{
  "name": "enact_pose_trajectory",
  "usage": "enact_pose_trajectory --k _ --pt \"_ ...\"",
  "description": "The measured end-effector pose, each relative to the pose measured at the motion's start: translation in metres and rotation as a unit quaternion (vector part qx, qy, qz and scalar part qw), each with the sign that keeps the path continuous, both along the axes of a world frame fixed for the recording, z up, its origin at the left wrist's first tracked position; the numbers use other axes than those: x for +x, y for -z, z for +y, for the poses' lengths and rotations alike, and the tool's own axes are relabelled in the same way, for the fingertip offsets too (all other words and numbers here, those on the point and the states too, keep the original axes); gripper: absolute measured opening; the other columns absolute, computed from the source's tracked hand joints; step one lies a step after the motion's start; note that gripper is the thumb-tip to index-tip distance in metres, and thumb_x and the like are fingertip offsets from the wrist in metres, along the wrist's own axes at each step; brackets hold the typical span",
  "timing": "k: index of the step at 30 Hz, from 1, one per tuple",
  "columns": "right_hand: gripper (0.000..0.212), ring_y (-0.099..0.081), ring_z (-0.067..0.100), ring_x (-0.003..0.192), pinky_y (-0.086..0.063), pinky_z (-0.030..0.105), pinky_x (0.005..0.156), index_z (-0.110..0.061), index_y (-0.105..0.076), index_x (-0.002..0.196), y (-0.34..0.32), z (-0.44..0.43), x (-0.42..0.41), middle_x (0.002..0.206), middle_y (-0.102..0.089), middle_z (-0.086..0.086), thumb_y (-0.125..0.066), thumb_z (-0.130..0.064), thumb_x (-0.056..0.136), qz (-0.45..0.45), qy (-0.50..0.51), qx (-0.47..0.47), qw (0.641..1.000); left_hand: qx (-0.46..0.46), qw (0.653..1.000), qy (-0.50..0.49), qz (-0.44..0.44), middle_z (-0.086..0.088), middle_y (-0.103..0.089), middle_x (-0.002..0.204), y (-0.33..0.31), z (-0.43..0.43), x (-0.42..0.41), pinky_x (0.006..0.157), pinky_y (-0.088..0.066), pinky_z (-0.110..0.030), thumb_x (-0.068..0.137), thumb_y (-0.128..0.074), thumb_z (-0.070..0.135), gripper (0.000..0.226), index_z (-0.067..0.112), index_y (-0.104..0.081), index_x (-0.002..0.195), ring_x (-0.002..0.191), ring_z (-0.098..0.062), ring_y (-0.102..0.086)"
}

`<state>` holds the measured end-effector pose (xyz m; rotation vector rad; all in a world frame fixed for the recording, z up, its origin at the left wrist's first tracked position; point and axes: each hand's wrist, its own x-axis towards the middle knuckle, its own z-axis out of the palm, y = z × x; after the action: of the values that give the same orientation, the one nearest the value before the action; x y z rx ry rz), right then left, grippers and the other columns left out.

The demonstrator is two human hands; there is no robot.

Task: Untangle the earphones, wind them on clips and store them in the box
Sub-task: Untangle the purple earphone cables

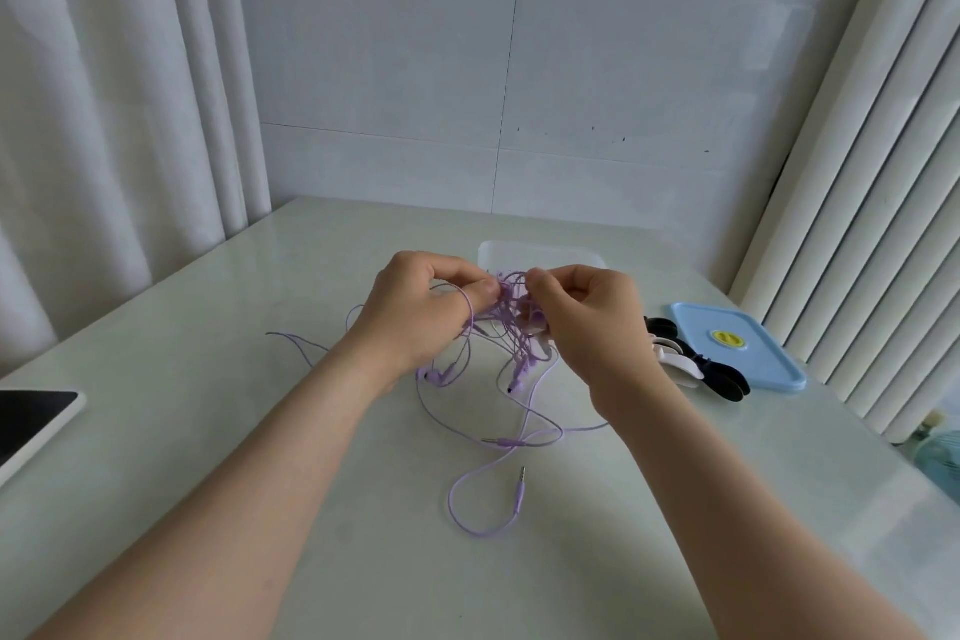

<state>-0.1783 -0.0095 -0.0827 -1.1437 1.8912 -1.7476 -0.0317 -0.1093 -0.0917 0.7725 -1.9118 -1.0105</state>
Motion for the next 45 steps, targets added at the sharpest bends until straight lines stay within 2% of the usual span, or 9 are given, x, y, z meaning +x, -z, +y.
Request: enact_pose_trajectory --k 4,8,14,17,21,28,33,38,45 --pt "0.022 -0.067 0.02 0.06 -0.051 0.03 0.061 -0.014 -0.072 0.074 0.006 -0.003 -0.007 0.06 -0.072 0.002 -0.064 -0.02 0.093 0.129 0.103 0.018 0.986 -0.017 0.999 -0.024 0.019 0.011 -0.079 0.089 0.001 -0.005 0.002 0.087 -0.055 -0.027 0.095 -0.075 0.025 0.009 0.025 -0.083 0.09 0.092 -0.004 -0.073" --pt "0.018 -0.071 0.014 0.061 -0.053 0.027 0.059 -0.017 -0.074 0.075 0.006 0.0 -0.011 0.059 -0.073 -0.003 -0.064 -0.017 0.09 0.155 0.081 0.059 0.983 0.09 0.994 -0.003 0.065 0.014 -0.075 0.074 -0.003 0.0 0.002 0.054 -0.044 -0.022 0.1 -0.069 0.021 0.011 0.021 -0.08 0.097 0.049 0.003 -0.054" --pt "0.026 -0.068 0.001 0.08 -0.051 0.016 0.067 -0.03 -0.074 0.091 0.002 0.002 -0.002 0.091 -0.073 -0.014 -0.062 -0.008 0.086 0.206 0.02 0.009 0.978 0.094 0.995 0.02 0.034 -0.004 -0.078 0.098 -0.002 0.003 0.0 0.051 -0.046 -0.029 0.101 -0.068 0.025 0.013 0.023 -0.08 0.097 0.055 -0.004 -0.051" --pt "0.016 -0.068 0.005 0.079 -0.055 0.027 0.073 -0.028 -0.078 0.081 0.003 0.002 0.004 0.083 -0.074 -0.012 -0.065 -0.022 0.087 0.227 0.009 0.01 0.974 0.077 0.996 0.026 0.024 -0.007 -0.075 0.097 -0.001 0.003 0.0 0.05 -0.045 -0.029 0.102 -0.067 0.027 0.015 0.025 -0.079 0.094 0.068 -0.011 -0.054" --pt "0.011 -0.069 0.005 0.068 -0.056 0.026 0.068 -0.025 -0.077 0.078 0.005 0.003 0.005 0.067 -0.074 -0.011 -0.074 -0.03 0.087 0.215 0.004 0.011 0.977 0.094 0.993 0.058 0.027 0.004 -0.067 0.078 -0.002 0.004 0.001 0.051 -0.044 -0.028 0.104 -0.063 0.023 0.019 0.023 -0.078 0.094 0.049 -0.003 -0.044" --pt "0.005 -0.076 0.022 0.075 -0.062 0.049 0.081 -0.011 -0.066 0.103 0.002 0.004 0.002 0.086 -0.079 0.012 -0.065 -0.016 0.1 0.015 -0.117 0.029 0.993 0.139 0.985 0.075 0.068 0.003 -0.072 0.088 -0.006 0.006 0.002 0.05 -0.044 -0.027 0.108 -0.057 0.022 0.019 0.018 -0.075 0.102 0.04 -0.005 -0.035" --pt "0.011 -0.068 0.01 0.06 -0.046 0.02 0.054 -0.012 -0.063 0.11 0.002 0.004 0.004 0.085 -0.079 0.011 -0.067 -0.019 0.102 0.029 -0.109 0.003 0.994 0.122 0.988 0.063 0.066 0.002 -0.08 0.093 -0.004 0.005 0.003 0.051 -0.045 -0.025 0.097 -0.075 0.03 0.013 0.019 -0.077 0.103 0.054 0.001 -0.058" --pt "0.013 -0.06 0.005 0.05 -0.04 0.016 0.047 -0.017 -0.067 0.11 0.005 0.001 0.002 0.08 -0.079 0.006 -0.062 -0.008 0.102 0.079 -0.093 0.004 0.993 0.088 0.993 0.007 0.073 -0.001 -0.081 0.089 0.0 0.003 -0.001 0.05 -0.041 -0.008 0.09 -0.082 0.02 0.011 0.018 -0.079 0.101 0.071 0.0 -0.07" --pt "0.021 -0.076 0.03 0.079 -0.057 0.043 0.066 -0.022 -0.064 0.114 0.007 -0.001 -0.001 0.086 -0.079 0.006 -0.054 -0.006 0.105 0.092 -0.104 0.022 0.99 0.047 0.998 0.028 0.044 0.001 -0.079 0.088 -0.002 0.007 -0.001 0.056 -0.045 -0.011 0.091 -0.081 0.02 0.012 0.023 -0.078 0.102 0.066 0.0 -0.067"
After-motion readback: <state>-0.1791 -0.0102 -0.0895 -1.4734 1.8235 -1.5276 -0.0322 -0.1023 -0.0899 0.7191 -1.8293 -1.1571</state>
